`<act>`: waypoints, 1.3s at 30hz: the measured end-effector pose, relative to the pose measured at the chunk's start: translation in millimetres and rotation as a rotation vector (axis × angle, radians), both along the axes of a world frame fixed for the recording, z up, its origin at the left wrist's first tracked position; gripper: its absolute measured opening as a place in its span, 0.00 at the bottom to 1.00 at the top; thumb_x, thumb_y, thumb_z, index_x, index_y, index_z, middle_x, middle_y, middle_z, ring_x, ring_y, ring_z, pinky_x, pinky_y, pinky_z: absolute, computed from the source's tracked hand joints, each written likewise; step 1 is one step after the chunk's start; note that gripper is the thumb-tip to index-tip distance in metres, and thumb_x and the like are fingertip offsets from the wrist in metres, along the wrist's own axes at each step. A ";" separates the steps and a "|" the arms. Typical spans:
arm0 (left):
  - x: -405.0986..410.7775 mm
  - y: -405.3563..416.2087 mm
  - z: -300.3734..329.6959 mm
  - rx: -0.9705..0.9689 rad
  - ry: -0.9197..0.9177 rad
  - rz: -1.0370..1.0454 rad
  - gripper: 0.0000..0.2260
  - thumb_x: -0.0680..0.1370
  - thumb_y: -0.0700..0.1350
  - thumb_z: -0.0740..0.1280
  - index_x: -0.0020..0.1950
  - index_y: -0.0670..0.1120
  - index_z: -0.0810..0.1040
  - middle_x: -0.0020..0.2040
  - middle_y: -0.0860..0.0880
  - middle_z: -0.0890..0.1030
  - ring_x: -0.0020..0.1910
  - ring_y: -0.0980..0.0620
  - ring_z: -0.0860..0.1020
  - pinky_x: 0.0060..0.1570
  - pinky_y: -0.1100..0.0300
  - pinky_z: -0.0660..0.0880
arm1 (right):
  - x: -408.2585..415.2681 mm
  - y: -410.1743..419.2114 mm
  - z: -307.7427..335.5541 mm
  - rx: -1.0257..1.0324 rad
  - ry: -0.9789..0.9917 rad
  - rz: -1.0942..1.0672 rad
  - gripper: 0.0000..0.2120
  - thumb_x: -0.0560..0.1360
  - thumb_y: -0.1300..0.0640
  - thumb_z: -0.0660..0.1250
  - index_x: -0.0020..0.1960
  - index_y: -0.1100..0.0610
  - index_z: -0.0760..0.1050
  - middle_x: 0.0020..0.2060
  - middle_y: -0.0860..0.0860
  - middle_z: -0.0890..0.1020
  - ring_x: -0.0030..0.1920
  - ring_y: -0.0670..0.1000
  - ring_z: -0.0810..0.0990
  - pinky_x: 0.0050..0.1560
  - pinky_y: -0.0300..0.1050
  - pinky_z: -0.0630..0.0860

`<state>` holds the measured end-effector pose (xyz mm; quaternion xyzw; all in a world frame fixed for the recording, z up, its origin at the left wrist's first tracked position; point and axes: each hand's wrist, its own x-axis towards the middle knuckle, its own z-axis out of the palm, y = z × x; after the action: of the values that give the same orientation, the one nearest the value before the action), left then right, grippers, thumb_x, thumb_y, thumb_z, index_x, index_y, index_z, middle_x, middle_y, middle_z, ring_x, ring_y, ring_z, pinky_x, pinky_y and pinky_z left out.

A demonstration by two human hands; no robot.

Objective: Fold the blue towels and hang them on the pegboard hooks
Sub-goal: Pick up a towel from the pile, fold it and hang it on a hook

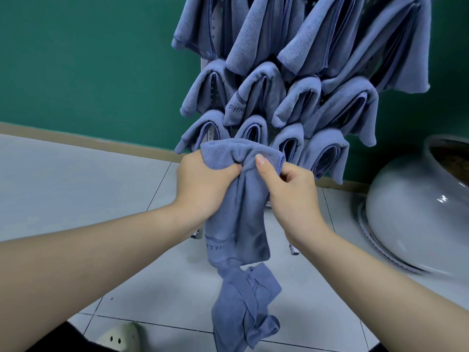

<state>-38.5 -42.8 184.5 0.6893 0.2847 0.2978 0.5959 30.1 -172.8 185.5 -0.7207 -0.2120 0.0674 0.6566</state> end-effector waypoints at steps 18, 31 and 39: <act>-11.2 -19.3 17.5 0.301 -0.095 -0.312 0.12 0.76 0.34 0.68 0.56 0.45 0.84 0.49 0.52 0.86 0.48 0.57 0.85 0.53 0.57 0.82 | -0.5 2.4 15.6 0.067 0.014 -0.077 0.25 0.82 0.49 0.68 0.33 0.63 0.69 0.29 0.54 0.69 0.35 0.52 0.66 0.45 0.65 0.81; -4.2 -1.8 19.5 0.302 -0.191 -0.208 0.11 0.74 0.50 0.76 0.48 0.52 0.75 0.47 0.55 0.79 0.39 0.54 0.76 0.42 0.63 0.73 | -21.6 -1.2 34.7 -0.012 -0.144 0.076 0.24 0.84 0.48 0.63 0.30 0.50 0.64 0.25 0.40 0.65 0.28 0.42 0.63 0.32 0.34 0.61; -2.0 -2.4 23.9 -0.068 -0.145 -0.388 0.16 0.75 0.48 0.76 0.57 0.41 0.82 0.52 0.46 0.87 0.55 0.47 0.85 0.57 0.50 0.82 | -11.5 0.1 38.7 0.160 -0.058 0.122 0.08 0.82 0.59 0.68 0.45 0.56 0.83 0.36 0.46 0.81 0.40 0.43 0.77 0.45 0.39 0.77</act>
<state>-40.5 -45.2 208.4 0.6874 0.1129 0.2164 0.6841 18.6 -172.7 224.2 -0.6533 -0.2791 0.0695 0.7003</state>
